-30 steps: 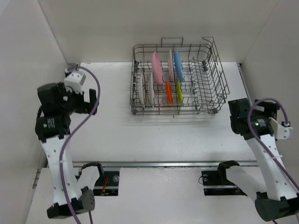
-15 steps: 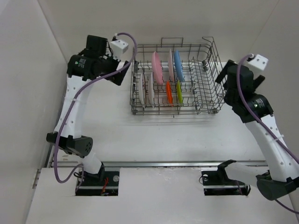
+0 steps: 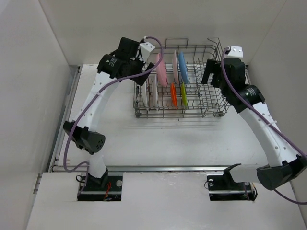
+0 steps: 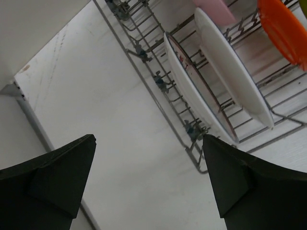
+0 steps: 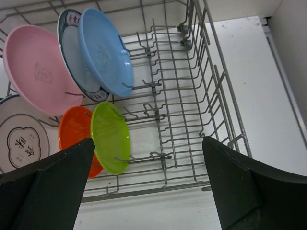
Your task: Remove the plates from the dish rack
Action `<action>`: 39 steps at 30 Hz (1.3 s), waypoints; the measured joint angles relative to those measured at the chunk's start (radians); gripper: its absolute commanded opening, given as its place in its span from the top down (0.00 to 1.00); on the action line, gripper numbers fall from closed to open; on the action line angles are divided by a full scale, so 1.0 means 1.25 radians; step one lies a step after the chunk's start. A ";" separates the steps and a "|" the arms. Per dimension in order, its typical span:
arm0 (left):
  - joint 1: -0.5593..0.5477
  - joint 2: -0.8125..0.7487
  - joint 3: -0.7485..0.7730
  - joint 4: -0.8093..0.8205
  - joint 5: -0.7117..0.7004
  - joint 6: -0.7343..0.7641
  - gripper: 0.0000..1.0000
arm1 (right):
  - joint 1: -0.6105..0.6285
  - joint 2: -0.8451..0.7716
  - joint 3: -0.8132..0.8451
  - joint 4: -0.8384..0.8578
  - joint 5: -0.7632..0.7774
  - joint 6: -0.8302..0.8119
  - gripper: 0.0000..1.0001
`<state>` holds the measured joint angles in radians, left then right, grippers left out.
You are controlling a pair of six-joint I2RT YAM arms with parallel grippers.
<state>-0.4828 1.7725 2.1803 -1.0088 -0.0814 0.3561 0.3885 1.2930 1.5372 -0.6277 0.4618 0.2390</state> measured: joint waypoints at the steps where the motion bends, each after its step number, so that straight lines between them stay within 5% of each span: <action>1: -0.001 0.023 0.006 0.014 -0.001 -0.028 0.15 | 0.000 0.002 -0.008 0.001 -0.006 0.007 0.00; 8: -0.008 0.139 0.015 0.053 0.000 -0.122 0.29 | 0.000 0.002 -0.074 0.005 0.005 0.070 0.00; 17: -0.026 0.175 0.015 0.074 -0.046 -0.177 0.66 | 0.000 0.026 -0.086 -0.018 0.105 0.121 0.00; 26: -0.048 0.239 0.015 0.071 -0.073 -0.221 0.72 | 0.000 0.038 -0.086 -0.040 0.164 0.131 0.00; 30: -0.045 0.242 0.015 0.065 -0.103 -0.257 1.00 | 0.000 0.039 -0.090 -0.050 0.188 0.140 0.00; 39: -0.050 0.251 0.039 0.049 -0.124 -0.288 1.00 | 0.000 0.039 -0.104 -0.064 0.217 0.150 0.00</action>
<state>-0.5449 2.0861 2.2292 -0.9478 -0.2363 -0.0036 0.3885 1.3422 1.4071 -0.7074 0.7334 0.4271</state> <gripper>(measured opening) 0.228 0.999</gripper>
